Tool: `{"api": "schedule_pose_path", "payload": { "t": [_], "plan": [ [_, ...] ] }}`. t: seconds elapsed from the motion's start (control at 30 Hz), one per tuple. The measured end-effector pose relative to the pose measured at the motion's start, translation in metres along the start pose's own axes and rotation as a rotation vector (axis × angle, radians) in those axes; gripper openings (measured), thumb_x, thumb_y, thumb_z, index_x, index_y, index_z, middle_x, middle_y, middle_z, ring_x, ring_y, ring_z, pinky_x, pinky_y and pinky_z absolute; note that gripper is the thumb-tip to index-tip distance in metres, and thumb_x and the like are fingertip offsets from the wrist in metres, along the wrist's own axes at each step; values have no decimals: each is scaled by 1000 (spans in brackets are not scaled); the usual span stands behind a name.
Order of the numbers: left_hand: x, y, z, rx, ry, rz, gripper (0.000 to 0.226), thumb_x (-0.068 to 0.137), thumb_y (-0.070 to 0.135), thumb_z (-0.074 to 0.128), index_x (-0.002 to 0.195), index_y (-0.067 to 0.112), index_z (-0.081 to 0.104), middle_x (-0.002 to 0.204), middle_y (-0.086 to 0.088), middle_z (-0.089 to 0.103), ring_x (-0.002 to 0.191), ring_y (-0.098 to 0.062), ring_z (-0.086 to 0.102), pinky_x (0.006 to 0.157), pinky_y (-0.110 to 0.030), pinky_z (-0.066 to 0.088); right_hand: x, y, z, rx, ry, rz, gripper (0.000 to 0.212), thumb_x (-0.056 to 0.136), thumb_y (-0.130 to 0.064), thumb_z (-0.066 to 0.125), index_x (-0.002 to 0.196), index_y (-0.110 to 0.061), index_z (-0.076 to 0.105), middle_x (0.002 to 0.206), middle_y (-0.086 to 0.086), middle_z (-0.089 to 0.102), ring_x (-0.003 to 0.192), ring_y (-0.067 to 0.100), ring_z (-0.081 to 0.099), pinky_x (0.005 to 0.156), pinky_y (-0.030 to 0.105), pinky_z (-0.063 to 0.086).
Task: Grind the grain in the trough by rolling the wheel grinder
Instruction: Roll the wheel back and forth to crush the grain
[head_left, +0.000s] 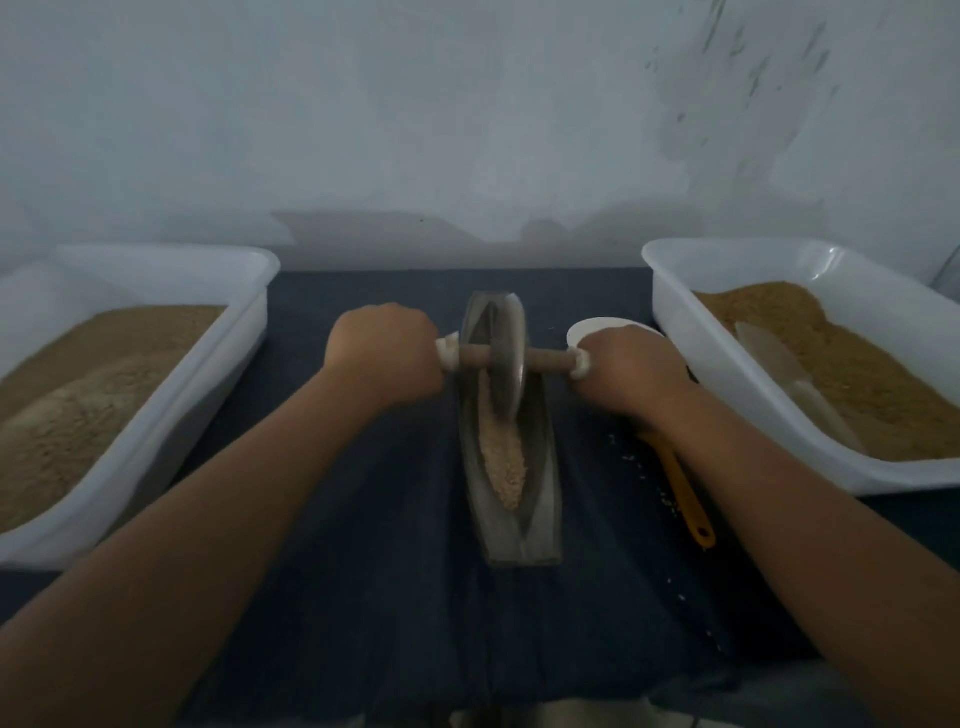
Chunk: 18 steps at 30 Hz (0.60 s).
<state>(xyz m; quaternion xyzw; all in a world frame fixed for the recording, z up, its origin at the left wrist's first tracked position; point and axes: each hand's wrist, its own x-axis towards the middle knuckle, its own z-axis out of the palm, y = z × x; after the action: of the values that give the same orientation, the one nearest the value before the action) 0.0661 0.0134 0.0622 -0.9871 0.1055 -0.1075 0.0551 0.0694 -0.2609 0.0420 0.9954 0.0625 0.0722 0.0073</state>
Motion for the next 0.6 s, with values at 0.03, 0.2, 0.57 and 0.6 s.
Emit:
{"api": "schedule_pose_path", "payload": {
  "t": [0.03, 0.2, 0.57, 0.6],
  "plan": [
    [-13, -1, 2, -1, 5, 18, 31, 87, 46, 58, 67, 23, 56, 67, 6, 56, 59, -21, 55, 58, -31, 45, -10, 3, 0, -3, -19, -32, 33, 90, -48, 48, 70, -25, 60, 67, -5, 64, 63, 15, 62, 69, 40, 59],
    [-80, -9, 18, -24, 116, 106, 39, 87, 55, 51, 58, 28, 46, 52, 11, 45, 45, -10, 42, 46, -22, 23, -67, 22, -11, 112, -245, -170, 41, 76, -65, 45, 63, -29, 60, 71, -29, 65, 65, -4, 63, 49, 25, 39],
    [8, -6, 9, -78, -35, -20, 28, 79, 45, 60, 65, 20, 58, 67, 3, 61, 61, -21, 59, 61, -32, 51, 9, 1, -9, -57, -35, -18, 29, 83, -52, 52, 68, -29, 63, 67, -8, 64, 61, 16, 61, 58, 33, 52],
    [-1, -6, 9, -75, -42, -5, 27, 80, 45, 60, 66, 21, 58, 67, 4, 60, 61, -21, 59, 61, -32, 51, 3, 1, -9, -57, -28, -26, 29, 84, -50, 55, 67, -28, 62, 65, -7, 63, 60, 15, 61, 58, 33, 53]
  ]
}}
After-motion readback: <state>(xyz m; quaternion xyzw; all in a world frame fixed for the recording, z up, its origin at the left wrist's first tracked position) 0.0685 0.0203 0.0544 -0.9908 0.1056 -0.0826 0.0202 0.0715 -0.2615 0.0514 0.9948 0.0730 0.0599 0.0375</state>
